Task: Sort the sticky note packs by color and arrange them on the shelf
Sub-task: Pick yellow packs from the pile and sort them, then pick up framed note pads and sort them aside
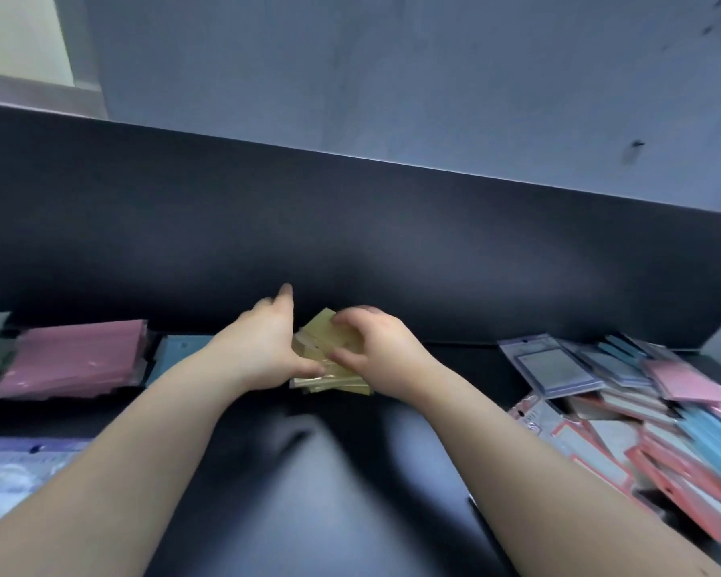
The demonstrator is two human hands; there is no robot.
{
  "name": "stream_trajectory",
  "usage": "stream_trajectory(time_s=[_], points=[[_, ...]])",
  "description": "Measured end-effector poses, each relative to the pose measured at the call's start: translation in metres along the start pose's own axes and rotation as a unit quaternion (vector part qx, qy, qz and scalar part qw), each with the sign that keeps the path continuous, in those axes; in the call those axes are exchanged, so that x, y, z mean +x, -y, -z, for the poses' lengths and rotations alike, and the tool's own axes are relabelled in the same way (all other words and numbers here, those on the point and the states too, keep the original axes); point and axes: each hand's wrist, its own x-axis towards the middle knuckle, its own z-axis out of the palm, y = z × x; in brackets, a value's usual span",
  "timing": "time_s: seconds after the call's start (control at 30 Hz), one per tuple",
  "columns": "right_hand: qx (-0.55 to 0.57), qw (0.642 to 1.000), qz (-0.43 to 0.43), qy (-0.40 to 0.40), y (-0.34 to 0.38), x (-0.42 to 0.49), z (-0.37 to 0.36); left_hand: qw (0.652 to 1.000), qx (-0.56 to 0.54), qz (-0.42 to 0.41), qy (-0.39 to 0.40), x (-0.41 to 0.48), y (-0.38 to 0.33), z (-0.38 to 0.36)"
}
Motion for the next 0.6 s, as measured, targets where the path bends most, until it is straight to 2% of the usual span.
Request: stream_trajectory(time_s=[0.17,0.3,0.47,0.6], points=[[0.006,0.998,-0.023,-0.061,-0.027,-0.026,0.028,0.998,0.018,-0.058,-0.008,-0.009,-0.025,-0.001],[-0.017,0.993,-0.086,-0.086,-0.062,-0.054,0.054,0.993,0.021,-0.119,-0.014,-0.013,-0.056,-0.005],[-0.022,0.982,-0.149,-0.111,-0.101,-0.093,0.084,0.984,0.02,-0.174,0.029,-0.008,-0.106,-0.029],[-0.023,0.976,-0.183,-0.118,-0.133,-0.126,0.108,0.979,-0.001,-0.185,0.083,-0.001,-0.154,-0.059]])
